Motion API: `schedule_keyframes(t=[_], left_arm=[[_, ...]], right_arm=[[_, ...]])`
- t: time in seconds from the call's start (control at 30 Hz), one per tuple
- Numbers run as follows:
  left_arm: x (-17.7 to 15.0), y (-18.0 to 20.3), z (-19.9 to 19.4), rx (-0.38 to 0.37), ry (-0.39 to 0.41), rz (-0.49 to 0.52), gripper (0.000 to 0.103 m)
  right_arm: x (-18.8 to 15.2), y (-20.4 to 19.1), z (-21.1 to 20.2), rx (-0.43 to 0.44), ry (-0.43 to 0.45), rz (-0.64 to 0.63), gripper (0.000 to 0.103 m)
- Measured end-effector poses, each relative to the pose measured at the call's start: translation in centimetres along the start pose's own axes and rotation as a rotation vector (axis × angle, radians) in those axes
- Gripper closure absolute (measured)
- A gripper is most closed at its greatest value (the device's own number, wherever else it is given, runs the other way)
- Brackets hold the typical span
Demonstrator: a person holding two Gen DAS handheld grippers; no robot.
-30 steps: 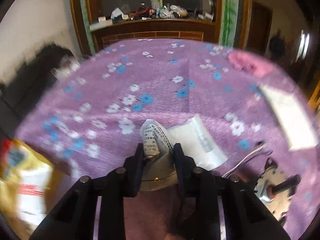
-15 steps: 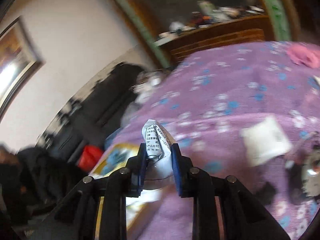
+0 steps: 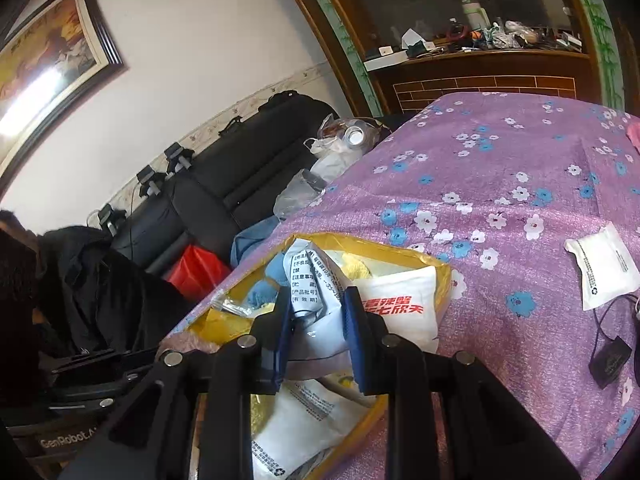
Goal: Organize soft objects
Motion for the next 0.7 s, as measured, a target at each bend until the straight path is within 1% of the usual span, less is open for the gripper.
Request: schedule_keyframes(t=[0.03,0.07,0.13,0.17,0.2,0.23,0.27,0.3,0.33,0.37,0.4,0.47,0.57,0.7], left_arm=[[0.0,0.2,-0.1,0.022,0.021,0.02,0.07],[0.0,0.3,-0.1,0.033,0.032,0.028,0.067],[-0.2,0.5,-0.1,0.051,0.045,0.033,0.063],[-0.3,0.5,0.0,0.055,0.045,0.033,0.058],[-0.4,0.6,0.1,0.06,0.044,0.037,0.052],[-0.5,0.7,0.1,0.065,0.045,0.042,0.049],[-0.5,0.8,0.2,0.076,0.05,0.048,0.047],[-0.5,0.8,0.1,0.097,0.059,0.049,0.046],[-0.6,0.9,0.0,0.109,0.067,0.054,0.045],[-0.6,1.2,-0.2,0.108,0.074,0.067,0.044],[-0.8,1.4,-0.3,0.1,0.079,0.079,0.04],[-0.9,1.6,-0.5,0.106,0.088,0.084,0.036],[-1.0,1.4,-0.9,0.13,0.109,0.073,0.034],[-1.3,1.1,-1.1,0.14,0.114,0.071,0.034]], right_arm=[[0.0,0.0,0.0,-0.007,0.008,-0.001,0.075],[0.0,0.3,-0.2,-0.01,0.014,0.005,0.074],[-0.1,0.6,-0.3,0.0,0.02,0.031,0.062],[-0.1,0.8,-0.4,0.0,0.021,0.044,0.059],[-0.1,1.1,-0.6,-0.013,0.024,0.057,0.052],[-0.1,1.4,-0.7,-0.022,0.027,0.065,0.047],[0.0,1.5,-1.0,-0.025,0.033,0.073,0.045],[0.1,1.7,-1.2,-0.018,0.046,0.081,0.041],[0.4,1.8,-1.5,-0.012,0.059,0.087,0.035],[0.5,1.9,-1.7,-0.013,0.072,0.094,0.032],[0.5,2.1,-2.0,-0.018,0.085,0.105,0.029],[0.6,2.4,-2.1,-0.009,0.093,0.123,0.028],[0.6,2.7,-2.4,0.007,0.107,0.149,0.027],[0.7,3.1,-2.8,0.056,0.152,0.223,0.021]])
Point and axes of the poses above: each gripper's, at about its wrist camera, not at the fingertips, and z roughly the way its jaws point, y to its right, x to its top, the point moved 5 cm from there along z, roughly the way its jaws point, and after that the axes turned 11 degrees about -z, right-handed, at the moved point
